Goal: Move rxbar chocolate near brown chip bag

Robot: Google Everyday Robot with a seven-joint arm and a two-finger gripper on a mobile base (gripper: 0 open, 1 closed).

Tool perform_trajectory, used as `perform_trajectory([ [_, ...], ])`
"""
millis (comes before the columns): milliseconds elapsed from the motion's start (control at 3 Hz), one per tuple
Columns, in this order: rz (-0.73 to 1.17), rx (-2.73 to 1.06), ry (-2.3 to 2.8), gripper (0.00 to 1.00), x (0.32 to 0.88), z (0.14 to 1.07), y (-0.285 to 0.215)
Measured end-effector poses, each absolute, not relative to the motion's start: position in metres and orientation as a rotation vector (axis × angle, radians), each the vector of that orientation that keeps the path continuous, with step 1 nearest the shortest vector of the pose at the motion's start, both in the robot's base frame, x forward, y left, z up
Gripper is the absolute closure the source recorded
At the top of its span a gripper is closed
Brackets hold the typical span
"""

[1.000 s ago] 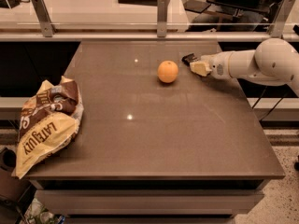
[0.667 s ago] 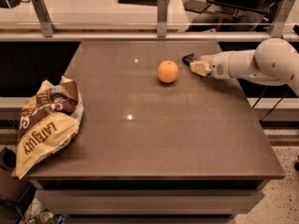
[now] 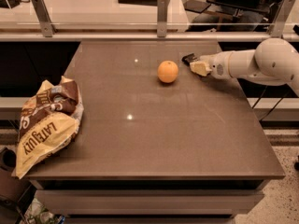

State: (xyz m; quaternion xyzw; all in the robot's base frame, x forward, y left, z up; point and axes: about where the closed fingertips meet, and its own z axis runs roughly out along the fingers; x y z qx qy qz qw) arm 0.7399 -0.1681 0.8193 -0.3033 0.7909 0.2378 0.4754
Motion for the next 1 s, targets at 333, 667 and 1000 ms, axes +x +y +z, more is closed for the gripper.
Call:
perform_trajectory([
  [333, 0.581, -0.741, 1.933, 1.0, 0.7399, 0.8194, -0.1681],
  [667, 0.581, -0.742, 1.933, 1.0, 0.7399, 0.8195, -0.1681],
  [1000, 0.581, -0.742, 1.933, 1.0, 0.7399, 0.8195, -0.1682],
])
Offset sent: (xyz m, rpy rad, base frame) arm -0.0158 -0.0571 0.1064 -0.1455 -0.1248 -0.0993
